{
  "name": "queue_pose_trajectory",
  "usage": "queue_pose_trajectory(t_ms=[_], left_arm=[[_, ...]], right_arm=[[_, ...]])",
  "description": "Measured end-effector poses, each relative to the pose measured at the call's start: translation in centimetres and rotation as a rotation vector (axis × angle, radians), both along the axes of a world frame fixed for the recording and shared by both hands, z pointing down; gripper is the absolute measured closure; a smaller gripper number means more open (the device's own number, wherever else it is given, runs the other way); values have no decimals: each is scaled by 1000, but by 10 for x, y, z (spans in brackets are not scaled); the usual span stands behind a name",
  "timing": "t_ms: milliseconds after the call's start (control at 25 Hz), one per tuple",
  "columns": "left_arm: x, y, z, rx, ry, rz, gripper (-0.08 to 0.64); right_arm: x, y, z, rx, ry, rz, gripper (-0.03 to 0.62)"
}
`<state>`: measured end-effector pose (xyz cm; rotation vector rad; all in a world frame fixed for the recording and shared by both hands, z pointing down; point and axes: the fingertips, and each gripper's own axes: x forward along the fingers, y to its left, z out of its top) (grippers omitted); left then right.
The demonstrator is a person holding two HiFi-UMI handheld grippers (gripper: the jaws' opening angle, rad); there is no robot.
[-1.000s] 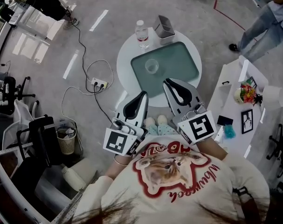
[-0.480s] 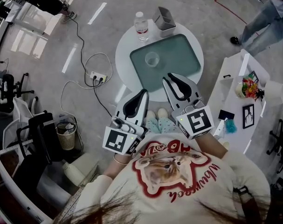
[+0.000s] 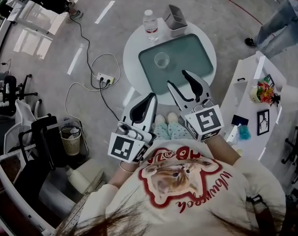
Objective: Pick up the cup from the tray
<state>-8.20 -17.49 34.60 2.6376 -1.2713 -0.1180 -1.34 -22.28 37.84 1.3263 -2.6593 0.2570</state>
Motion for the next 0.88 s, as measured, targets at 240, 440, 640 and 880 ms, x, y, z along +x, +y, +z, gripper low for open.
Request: queue_pose_trajectory(t_ms=[240, 440, 640, 880], left_arm=[[-4, 6, 2, -8, -6, -15, 545], [-10, 11, 5, -21, -12, -28, 545], [-11, 15, 11, -37, -15, -35, 545], [-12, 18, 19, -58, -20, -38, 545]], right_arm=[[-5, 2, 17, -34, 21, -19, 376], [-8, 1, 29, -55, 25, -16, 373], [-9, -1, 42, -74, 45, -21, 366], [-9, -5, 61, -106, 50, -13, 357]])
